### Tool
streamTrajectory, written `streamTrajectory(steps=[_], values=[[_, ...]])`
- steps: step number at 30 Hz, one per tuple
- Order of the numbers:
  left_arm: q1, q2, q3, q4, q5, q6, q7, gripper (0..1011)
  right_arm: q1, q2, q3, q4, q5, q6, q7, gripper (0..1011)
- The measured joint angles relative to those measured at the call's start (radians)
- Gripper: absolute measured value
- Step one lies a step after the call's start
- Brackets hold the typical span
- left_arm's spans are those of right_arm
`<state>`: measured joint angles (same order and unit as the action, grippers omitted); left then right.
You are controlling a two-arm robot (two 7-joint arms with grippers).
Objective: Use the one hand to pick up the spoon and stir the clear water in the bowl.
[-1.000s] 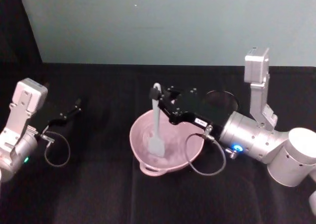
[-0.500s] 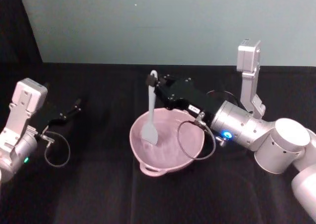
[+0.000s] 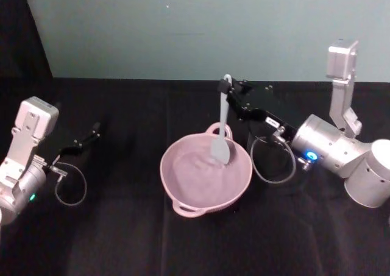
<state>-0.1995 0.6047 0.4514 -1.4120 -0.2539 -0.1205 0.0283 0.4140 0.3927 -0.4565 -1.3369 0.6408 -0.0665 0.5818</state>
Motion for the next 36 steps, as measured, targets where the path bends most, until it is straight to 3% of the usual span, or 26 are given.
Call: streamTrajectory(steps=[8, 17, 25, 36], values=[[0.0, 0.0, 0.0, 0.0, 0.0, 0.0, 0.0, 1011, -0.068, 0.047, 0.013, -0.107, -0.009, 0.031, -0.019, 106], [0.0, 0.0, 0.0, 0.0, 0.0, 0.0, 0.0, 1011, -0.111, 0.044, -0.017, -0.177, -0.009, 0.039, -0.012, 106], [0.0, 0.0, 0.0, 0.0, 0.0, 0.0, 0.0, 1011, -0.072, -0.004, -0.06, -0.13, -0.01, 0.034, 0.015, 106], [0.0, 0.0, 0.0, 0.0, 0.0, 0.0, 0.0, 1012, -0.007, -0.05, -0.054, -0.006, -0.005, -0.002, 0.028, 106]])
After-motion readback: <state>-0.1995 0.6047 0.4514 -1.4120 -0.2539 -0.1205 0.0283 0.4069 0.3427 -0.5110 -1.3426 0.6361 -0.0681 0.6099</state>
